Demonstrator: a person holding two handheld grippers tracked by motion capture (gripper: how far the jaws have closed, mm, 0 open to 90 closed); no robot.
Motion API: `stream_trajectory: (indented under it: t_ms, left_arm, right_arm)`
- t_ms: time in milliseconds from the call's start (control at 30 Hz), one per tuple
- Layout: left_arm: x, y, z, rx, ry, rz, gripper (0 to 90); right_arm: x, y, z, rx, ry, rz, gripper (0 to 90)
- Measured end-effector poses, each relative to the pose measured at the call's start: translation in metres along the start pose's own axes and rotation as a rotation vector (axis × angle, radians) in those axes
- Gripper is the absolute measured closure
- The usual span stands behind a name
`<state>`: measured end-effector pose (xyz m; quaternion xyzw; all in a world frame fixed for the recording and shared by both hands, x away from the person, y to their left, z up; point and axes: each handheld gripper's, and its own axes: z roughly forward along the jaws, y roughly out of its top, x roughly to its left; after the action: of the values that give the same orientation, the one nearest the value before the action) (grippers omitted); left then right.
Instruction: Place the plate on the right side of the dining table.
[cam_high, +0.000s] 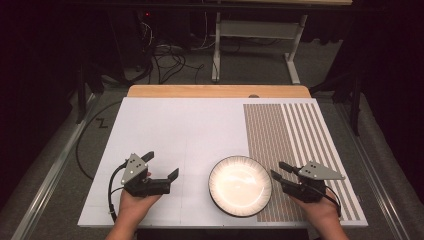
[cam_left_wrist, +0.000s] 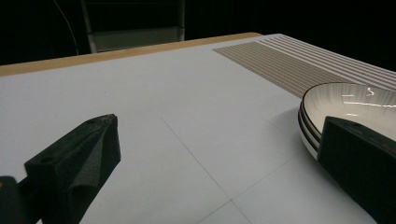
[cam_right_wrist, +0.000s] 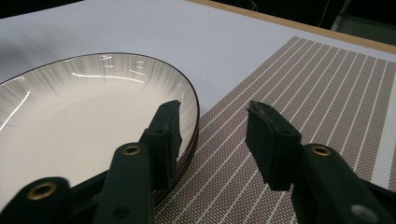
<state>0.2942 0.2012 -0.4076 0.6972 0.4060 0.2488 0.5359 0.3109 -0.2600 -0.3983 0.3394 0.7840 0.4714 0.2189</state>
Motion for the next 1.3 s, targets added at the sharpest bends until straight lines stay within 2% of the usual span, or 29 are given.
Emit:
stream_trajectory:
  t_ms: [200,267,300,433,600,700,767,933,1167,1300]
  left_arm:
    - [-0.001,0.000,0.000,-0.004,-0.006,0.004,0.3]
    - [-0.001,0.000,0.000,-0.009,-0.008,0.000,0.3]
    - [-0.001,-0.001,0.000,-0.015,-0.008,-0.002,0.3]
    - [0.000,-0.001,0.000,-0.025,-0.020,-0.014,1.0]
    - [0.000,-0.001,-0.001,-0.026,-0.028,-0.021,2.1]
    - [-0.001,-0.001,-0.001,-0.027,-0.031,-0.024,2.3]
    - [0.000,-0.001,0.000,-0.030,-0.032,-0.028,2.3]
    - [0.000,-0.001,-0.001,-0.037,-0.021,-0.029,2.6]
    - [0.001,-0.001,-0.001,-0.043,-0.031,-0.045,2.7]
    - [0.001,-0.001,-0.001,-0.038,-0.027,-0.038,2.6]
  right_arm:
    - [-0.004,0.001,-0.002,0.036,0.056,-0.004,74.0]
    - [-0.003,0.002,-0.004,0.037,0.054,-0.002,78.9]
    - [-0.003,0.004,-0.005,0.049,0.068,-0.002,83.0]
    - [-0.001,0.005,-0.005,0.071,0.081,-0.009,89.7]
    - [0.003,0.005,-0.001,0.139,0.089,-0.048,90.0]
    - [0.006,0.006,0.001,0.163,0.095,-0.065,90.0]
    - [0.009,0.006,0.001,0.187,0.086,-0.083,90.0]
    - [0.010,0.006,0.002,0.211,0.084,-0.104,90.0]
    - [0.012,0.007,0.003,0.228,0.076,-0.125,90.0]
    - [0.014,0.007,0.004,0.243,0.071,-0.143,90.0]
